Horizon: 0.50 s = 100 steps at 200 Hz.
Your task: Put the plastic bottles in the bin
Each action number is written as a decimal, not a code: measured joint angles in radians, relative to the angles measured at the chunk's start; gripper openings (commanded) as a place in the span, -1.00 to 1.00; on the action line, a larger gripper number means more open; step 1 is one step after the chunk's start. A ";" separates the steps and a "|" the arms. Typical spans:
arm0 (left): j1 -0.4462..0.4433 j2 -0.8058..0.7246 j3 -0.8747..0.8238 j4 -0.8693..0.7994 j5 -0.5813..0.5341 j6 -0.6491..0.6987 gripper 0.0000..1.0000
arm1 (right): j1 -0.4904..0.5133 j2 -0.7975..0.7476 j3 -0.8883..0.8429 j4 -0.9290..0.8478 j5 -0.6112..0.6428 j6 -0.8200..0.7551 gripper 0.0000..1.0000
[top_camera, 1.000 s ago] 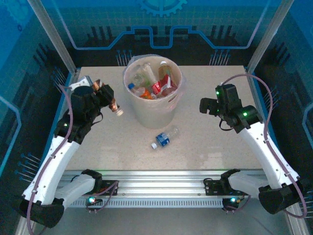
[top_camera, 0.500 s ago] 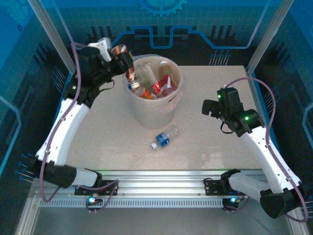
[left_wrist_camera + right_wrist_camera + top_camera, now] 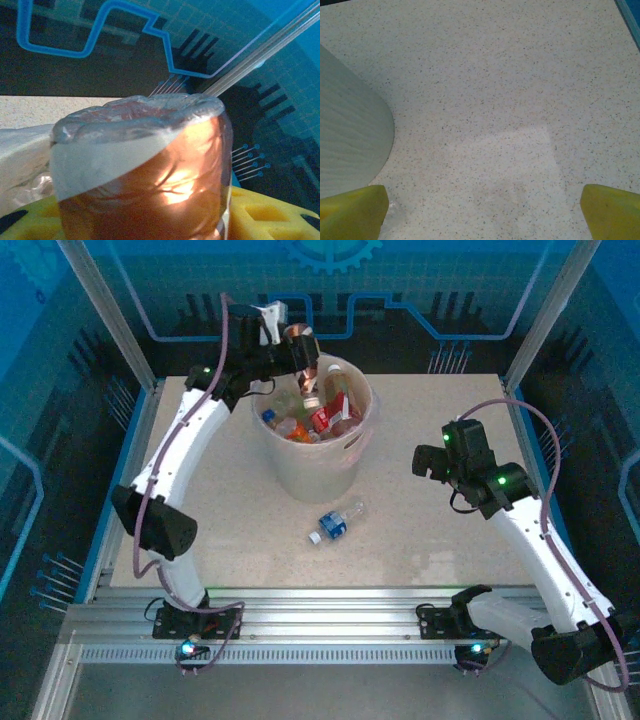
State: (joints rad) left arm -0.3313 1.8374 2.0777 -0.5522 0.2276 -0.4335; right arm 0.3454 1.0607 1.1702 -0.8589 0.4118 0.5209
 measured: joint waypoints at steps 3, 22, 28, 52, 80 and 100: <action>-0.003 0.008 0.006 -0.006 0.000 0.003 -0.10 | 0.000 0.000 0.000 0.000 0.000 0.000 0.99; -0.021 0.039 0.027 -0.038 0.002 0.020 -0.07 | 0.000 0.000 0.000 0.000 0.000 0.000 0.99; -0.027 0.045 0.029 -0.047 0.002 0.023 -0.06 | 0.000 0.001 0.000 0.000 0.000 0.000 0.99; -0.047 0.054 0.030 -0.083 -0.002 0.026 -0.01 | 0.000 0.005 0.000 0.000 0.000 0.000 0.99; -0.067 0.054 0.028 -0.108 -0.031 0.026 0.04 | 0.000 0.013 0.000 0.000 0.000 0.000 0.99; -0.076 0.049 0.006 -0.110 -0.055 0.026 0.09 | 0.000 0.014 0.000 0.000 0.000 0.000 0.99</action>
State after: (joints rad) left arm -0.4076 1.8866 2.0842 -0.6621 0.1722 -0.4080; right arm 0.3454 1.0748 1.1702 -0.8585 0.4114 0.5213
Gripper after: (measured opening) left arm 0.534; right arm 0.996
